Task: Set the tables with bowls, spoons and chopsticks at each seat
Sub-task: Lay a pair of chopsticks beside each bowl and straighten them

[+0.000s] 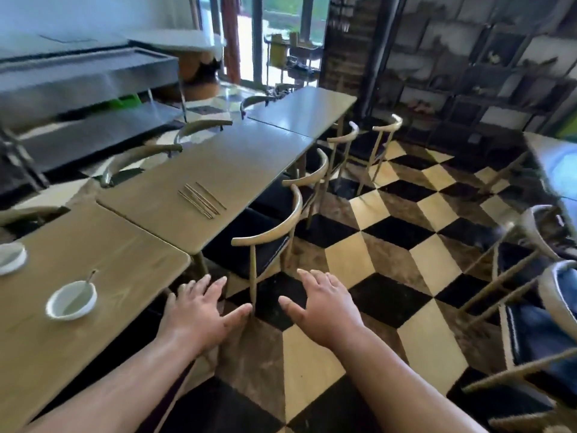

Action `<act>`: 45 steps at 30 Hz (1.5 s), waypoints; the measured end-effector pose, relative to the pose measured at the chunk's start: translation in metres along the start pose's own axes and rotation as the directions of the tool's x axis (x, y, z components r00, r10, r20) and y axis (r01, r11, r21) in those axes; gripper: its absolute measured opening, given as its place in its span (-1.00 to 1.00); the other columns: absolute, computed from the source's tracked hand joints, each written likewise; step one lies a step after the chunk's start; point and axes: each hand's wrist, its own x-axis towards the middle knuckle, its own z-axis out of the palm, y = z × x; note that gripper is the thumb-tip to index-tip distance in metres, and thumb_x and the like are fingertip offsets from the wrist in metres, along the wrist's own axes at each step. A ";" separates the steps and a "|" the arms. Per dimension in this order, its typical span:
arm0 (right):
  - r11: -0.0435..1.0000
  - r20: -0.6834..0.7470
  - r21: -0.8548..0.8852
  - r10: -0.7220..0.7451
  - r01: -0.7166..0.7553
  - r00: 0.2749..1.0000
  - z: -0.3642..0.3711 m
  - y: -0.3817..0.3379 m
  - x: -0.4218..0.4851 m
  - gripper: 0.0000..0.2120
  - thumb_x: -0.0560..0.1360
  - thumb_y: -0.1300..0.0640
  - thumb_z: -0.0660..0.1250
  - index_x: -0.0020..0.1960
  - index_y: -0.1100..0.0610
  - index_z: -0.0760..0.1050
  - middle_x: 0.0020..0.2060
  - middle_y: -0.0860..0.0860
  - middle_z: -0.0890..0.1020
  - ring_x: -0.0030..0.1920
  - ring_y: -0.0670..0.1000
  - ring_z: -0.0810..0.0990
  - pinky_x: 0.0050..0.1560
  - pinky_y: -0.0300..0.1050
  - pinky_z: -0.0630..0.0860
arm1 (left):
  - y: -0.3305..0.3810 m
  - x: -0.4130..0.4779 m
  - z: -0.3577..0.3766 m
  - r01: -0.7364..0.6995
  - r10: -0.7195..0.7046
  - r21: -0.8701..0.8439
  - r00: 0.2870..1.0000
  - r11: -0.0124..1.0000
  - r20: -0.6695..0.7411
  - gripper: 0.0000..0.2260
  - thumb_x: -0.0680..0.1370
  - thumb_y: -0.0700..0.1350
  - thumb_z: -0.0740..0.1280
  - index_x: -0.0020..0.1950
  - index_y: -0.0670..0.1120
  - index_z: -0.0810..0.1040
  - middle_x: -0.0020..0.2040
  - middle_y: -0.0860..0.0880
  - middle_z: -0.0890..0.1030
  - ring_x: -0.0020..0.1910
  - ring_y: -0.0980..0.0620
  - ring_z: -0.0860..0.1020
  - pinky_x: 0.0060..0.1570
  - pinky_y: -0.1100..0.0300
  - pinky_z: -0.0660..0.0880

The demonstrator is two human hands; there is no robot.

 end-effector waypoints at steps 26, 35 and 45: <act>0.911 0.319 -0.222 -0.268 0.346 0.909 0.040 -0.177 0.477 -0.14 0.57 -0.50 0.12 0.70 -0.03 0.19 0.63 0.01 0.37 0.65 0.14 0.24 0.65 0.10 0.23 | -0.169 0.392 -0.026 0.359 -0.349 -0.291 0.933 0.887 0.089 0.13 0.30 0.76 -0.25 0.74 0.18 0.10 0.76 0.00 0.14 0.72 -0.12 0.12 0.63 -0.23 0.12; 0.946 0.474 -0.111 -0.219 0.305 0.853 0.129 -0.202 0.664 -0.13 0.57 -0.42 0.28 0.68 0.06 0.19 0.60 0.09 0.39 0.58 0.18 0.35 0.52 0.14 0.40 | -0.186 0.499 0.014 0.561 -0.478 -0.376 0.827 0.737 0.298 0.10 0.35 0.71 -0.22 0.74 0.12 0.14 0.75 0.00 0.18 0.70 -0.11 0.18 0.64 -0.11 0.17; 0.943 0.495 -0.186 -0.152 0.275 0.855 0.206 -0.213 0.753 0.12 0.46 -0.47 0.43 0.68 0.26 0.12 0.53 0.19 0.37 0.51 0.22 0.39 0.47 0.10 0.49 | -0.181 0.629 0.069 0.657 -0.478 -0.750 0.685 0.079 0.550 -0.47 0.75 0.17 0.18 0.66 -0.07 0.39 0.62 -0.12 0.45 0.61 -0.10 0.38 0.62 -0.03 0.25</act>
